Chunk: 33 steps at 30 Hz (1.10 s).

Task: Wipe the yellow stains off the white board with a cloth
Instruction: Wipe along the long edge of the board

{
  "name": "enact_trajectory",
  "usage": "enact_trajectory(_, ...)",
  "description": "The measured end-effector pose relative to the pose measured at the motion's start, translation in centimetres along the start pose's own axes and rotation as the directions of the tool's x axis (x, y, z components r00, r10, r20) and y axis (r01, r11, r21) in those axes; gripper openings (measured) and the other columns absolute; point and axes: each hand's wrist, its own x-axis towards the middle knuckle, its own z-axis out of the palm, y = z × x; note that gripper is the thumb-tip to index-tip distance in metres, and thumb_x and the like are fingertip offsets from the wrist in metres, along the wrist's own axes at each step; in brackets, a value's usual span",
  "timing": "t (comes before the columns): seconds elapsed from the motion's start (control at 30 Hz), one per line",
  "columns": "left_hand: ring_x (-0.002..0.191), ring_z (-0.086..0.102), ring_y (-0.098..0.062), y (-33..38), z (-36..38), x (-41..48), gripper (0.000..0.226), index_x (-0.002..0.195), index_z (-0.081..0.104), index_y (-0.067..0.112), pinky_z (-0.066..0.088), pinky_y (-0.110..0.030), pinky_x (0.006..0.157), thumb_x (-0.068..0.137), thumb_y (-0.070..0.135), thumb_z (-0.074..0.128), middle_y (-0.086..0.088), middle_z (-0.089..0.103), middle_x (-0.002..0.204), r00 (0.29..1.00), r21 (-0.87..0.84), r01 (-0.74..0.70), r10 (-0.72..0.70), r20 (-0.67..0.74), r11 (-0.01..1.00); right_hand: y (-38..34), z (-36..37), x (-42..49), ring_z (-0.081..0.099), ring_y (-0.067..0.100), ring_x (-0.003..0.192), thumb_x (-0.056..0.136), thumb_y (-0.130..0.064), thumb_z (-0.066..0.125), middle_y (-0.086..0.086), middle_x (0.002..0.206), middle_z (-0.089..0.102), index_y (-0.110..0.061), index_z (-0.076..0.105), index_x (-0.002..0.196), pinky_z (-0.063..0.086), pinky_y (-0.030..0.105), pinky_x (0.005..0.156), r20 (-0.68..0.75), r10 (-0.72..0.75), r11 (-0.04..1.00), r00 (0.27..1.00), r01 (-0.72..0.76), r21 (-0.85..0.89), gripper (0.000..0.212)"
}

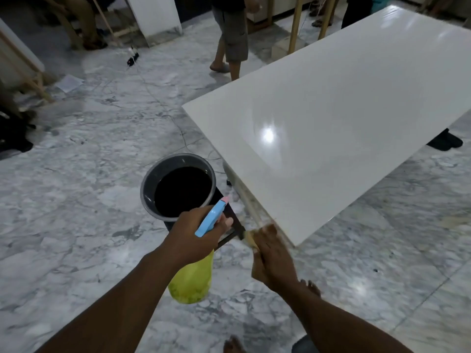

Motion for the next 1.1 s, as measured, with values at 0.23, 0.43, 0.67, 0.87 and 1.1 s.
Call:
enact_trajectory(0.23, 0.063, 0.066, -0.032, -1.5, -2.2, -2.4, 0.032, 0.072, 0.057, 0.037, 0.053, -0.049, 0.062, 0.100, 0.035, 0.072, -0.011, 0.065, 0.068, 0.999, 0.035, -0.038, 0.039, -0.016, 0.999, -6.3, 0.5, -2.0, 0.067, 0.029, 0.106, 0.097, -0.042, 0.046, 0.012, 0.116, 0.071, -0.021, 0.066, 0.119, 0.056, 0.048, 0.088, 0.434, 0.623, 0.065, 0.651, -0.596, 0.801, 0.036)
enact_trajectory(0.43, 0.055, 0.056, -0.007, 0.3, -1.0, -2.8, 0.029, 0.083, 0.067, 0.011, 0.045, -0.025, 0.059, 0.099, 0.034, 0.073, -0.007, 0.067, 0.068, 0.997, 0.062, -0.029, 0.024, 0.076, 0.998, -6.7, -8.1, -1.6, 0.066, 0.042, 0.100, 0.097, -0.041, 0.046, 0.026, 0.122, 0.067, 0.000, 0.066, 0.124, 0.054, 0.050, 0.091, 0.642, 0.437, -0.526, 0.630, -0.400, 0.750, 0.054)
enact_trajectory(0.67, 0.076, 0.073, -0.036, 6.5, 3.3, -0.4, 0.037, 0.084, 0.061, 0.008, 0.059, -0.050, 0.075, 0.100, 0.040, 0.070, -0.021, 0.070, 0.082, 0.976, 0.081, -0.089, 0.070, 0.207, 0.993, -3.3, -18.2, -1.9, 0.051, 0.040, 0.132, 0.089, -0.049, 0.057, 0.020, 0.142, 0.056, -0.006, 0.060, 0.135, 0.038, 0.054, 0.112, 0.526, 0.479, -0.604, 0.703, -0.171, 0.779, 0.063)
enact_trajectory(0.87, 0.070, 0.078, -0.026, 14.2, 8.9, 3.9, 0.041, 0.094, 0.064, 0.002, 0.058, -0.032, 0.071, 0.102, 0.041, 0.068, -0.019, 0.076, 0.090, 0.901, 0.195, -0.152, 0.055, 0.430, 0.969, 1.9, -26.3, -1.3, 0.055, 0.039, 0.127, 0.090, -0.048, 0.054, 0.020, 0.138, 0.059, -0.007, 0.059, 0.136, 0.037, 0.052, 0.113, 0.447, 0.510, -0.589, 0.735, -0.079, 0.804, 0.061)
enact_trajectory(1.1, 0.074, 0.082, -0.025, 23.8, 17.1, 10.7, 0.036, 0.089, 0.062, 0.010, 0.060, -0.033, 0.072, 0.100, 0.044, 0.069, -0.013, 0.076, 0.089, 0.826, 0.268, -0.277, 0.086, 0.557, 0.923, 9.7, -35.5, 1.9, 0.062, 0.039, 0.117, 0.093, -0.050, 0.047, 0.021, 0.134, 0.062, -0.004, 0.061, 0.132, 0.046, 0.050, 0.103, 0.368, 0.527, -0.507, 0.766, -0.064, 0.860, 0.063)
